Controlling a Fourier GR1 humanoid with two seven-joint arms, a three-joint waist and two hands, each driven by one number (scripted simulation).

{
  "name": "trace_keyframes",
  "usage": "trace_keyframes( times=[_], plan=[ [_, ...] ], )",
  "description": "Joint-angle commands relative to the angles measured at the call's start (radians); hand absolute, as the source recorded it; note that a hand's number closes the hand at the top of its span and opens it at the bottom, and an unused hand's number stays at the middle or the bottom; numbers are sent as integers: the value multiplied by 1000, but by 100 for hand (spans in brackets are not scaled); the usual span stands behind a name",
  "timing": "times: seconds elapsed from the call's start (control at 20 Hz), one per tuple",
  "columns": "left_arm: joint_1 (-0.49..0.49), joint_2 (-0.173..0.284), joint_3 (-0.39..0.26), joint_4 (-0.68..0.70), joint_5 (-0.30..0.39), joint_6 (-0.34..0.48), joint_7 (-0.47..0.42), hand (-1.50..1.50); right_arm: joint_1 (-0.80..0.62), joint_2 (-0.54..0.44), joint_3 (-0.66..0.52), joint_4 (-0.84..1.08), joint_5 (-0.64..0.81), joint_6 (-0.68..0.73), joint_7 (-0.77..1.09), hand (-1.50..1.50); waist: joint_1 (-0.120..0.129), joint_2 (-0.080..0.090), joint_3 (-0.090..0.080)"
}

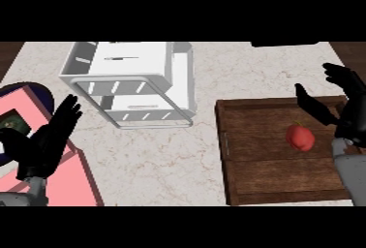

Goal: Pick the bell pepper from the tray and place it in the tiered basket

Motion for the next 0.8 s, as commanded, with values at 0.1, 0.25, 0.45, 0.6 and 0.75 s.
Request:
trace_keyframes(
  times=[0.1,0.25,0.45,0.6,0.75],
  plan=[
    [1,-6,-6,-1,17,-28,7,0,113,79,24,27,372,-389,116,-150,36,-3,-1],
    [20,12,6,-3,23,-51,-4,0,136,61,43,54,572,-339,288,-150,46,-6,-5],
    [18,19,22,10,12,-33,-6,0,210,-5,30,74,708,-147,435,-150,18,-8,-14],
    [12,9,-3,-14,2,-28,11,0,196,1,73,105,758,51,571,-150,50,-2,-13],
    [-3,9,-6,-9,3,-40,7,0,208,41,140,89,753,245,704,-150,51,-2,-13]
  ],
)
